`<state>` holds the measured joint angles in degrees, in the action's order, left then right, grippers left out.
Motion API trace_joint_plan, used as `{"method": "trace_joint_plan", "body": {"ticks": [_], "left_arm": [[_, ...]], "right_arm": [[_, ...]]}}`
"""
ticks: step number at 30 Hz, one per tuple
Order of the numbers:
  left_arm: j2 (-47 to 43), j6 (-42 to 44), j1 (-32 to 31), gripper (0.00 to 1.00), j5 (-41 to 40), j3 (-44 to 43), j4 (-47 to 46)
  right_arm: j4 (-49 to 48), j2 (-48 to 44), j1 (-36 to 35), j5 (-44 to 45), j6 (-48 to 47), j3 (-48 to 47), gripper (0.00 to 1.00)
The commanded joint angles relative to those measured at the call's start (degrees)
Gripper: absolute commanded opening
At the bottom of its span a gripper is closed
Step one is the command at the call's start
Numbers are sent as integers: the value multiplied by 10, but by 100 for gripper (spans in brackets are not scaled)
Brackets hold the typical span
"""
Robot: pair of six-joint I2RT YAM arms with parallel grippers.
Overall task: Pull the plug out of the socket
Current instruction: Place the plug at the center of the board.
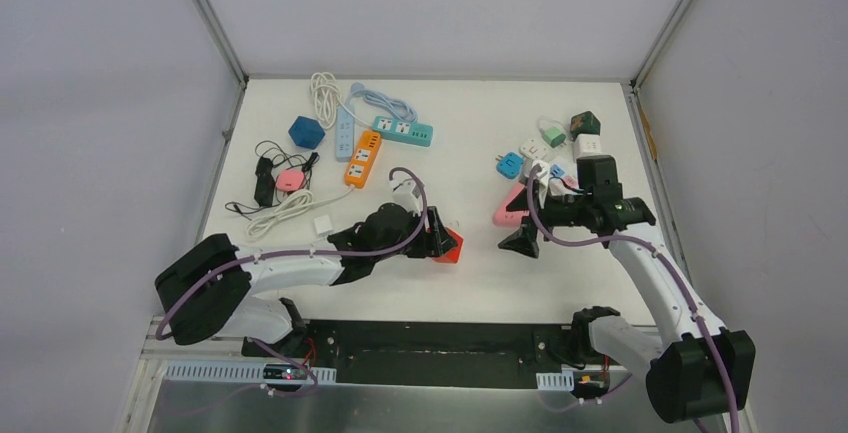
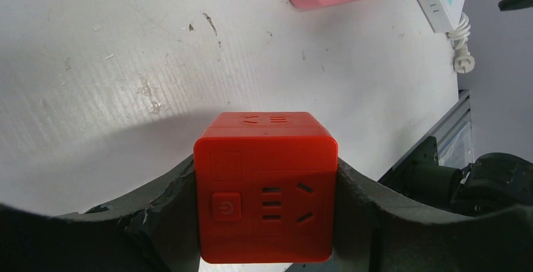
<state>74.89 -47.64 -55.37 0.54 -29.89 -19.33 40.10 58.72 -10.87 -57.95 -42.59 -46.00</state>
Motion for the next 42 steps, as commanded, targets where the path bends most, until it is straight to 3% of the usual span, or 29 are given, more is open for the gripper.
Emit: {"method": "trace_joint_plan", "body": {"ticks": [1, 8, 18, 30, 37, 40, 42], "left_arm": [[24, -27, 5, 0, 2, -52, -39], [80, -42, 4, 0, 53, -105, -63], [136, -56, 5, 0, 155, -134, -130], [134, -70, 5, 0, 155, -144, -148], [133, -73, 5, 0, 148, -140, -153], [132, -77, 4, 0, 150, -138, -160], [130, -77, 5, 0, 151, -135, -164]], "right_arm": [[-61, -1, -27, 8, 2, 12, 100], [-135, 12, -84, 30, 11, 51, 100], [-194, 24, -111, 85, -15, 82, 100], [-247, 48, -164, 168, 10, 91, 98], [-244, 55, -177, 143, 25, 87, 98], [-251, 63, -181, 161, 39, 83, 93], [-251, 65, -183, 163, 48, 79, 83]]}}
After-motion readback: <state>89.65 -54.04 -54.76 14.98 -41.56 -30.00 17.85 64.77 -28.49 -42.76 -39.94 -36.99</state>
